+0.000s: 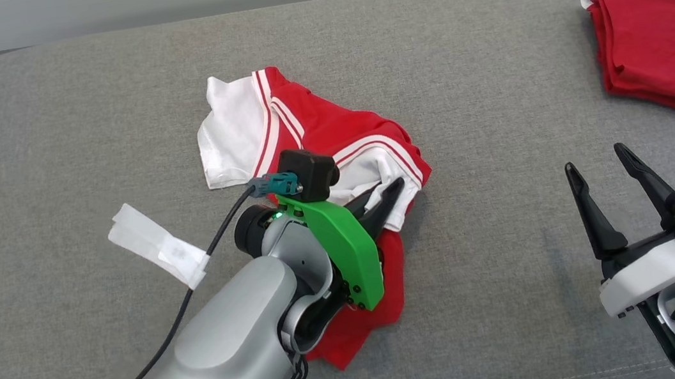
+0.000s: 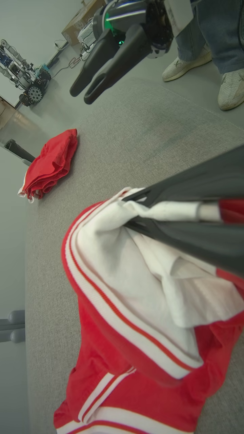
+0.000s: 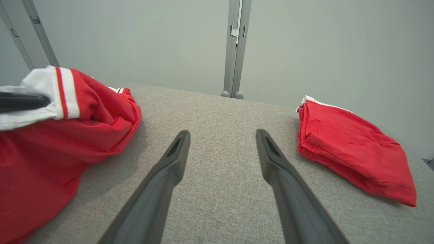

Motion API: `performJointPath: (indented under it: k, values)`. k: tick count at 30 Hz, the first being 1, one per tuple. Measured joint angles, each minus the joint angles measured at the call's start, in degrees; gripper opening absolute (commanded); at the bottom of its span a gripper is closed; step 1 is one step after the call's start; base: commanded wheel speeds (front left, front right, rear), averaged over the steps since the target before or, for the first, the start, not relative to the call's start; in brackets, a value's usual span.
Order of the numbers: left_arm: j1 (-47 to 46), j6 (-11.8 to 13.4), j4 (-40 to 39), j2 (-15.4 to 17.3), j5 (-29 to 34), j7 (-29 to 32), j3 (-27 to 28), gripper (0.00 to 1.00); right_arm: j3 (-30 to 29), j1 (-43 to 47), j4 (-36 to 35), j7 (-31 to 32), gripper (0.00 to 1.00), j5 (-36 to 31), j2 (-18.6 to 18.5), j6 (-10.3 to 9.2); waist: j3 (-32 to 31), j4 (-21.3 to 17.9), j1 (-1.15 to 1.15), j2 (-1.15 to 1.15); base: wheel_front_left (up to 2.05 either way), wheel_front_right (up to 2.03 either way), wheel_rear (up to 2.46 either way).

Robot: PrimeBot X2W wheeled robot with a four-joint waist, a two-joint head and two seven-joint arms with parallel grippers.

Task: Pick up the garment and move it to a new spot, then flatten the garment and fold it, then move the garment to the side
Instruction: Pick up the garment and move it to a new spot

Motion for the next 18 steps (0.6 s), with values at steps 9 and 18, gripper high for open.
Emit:
performJointPath:
  k: [9,18]
  values:
    - [0.5,0.6,-0.3,0.3,-1.7,-1.9,-4.0,0.22,-0.4,-0.3,1.0,-0.5,1.00,0.0,0.4,0.00,1.1,-1.8,0.00,0.00,0.00,0.00,0.00]
    - [0.5,1.1,-2.2,0.4,-3.1,-3.5,-6.5,1.00,-1.3,-0.4,1.9,-0.8,1.00,0.0,0.5,-0.08,1.0,-1.3,0.00,0.00,0.00,0.00,0.00]
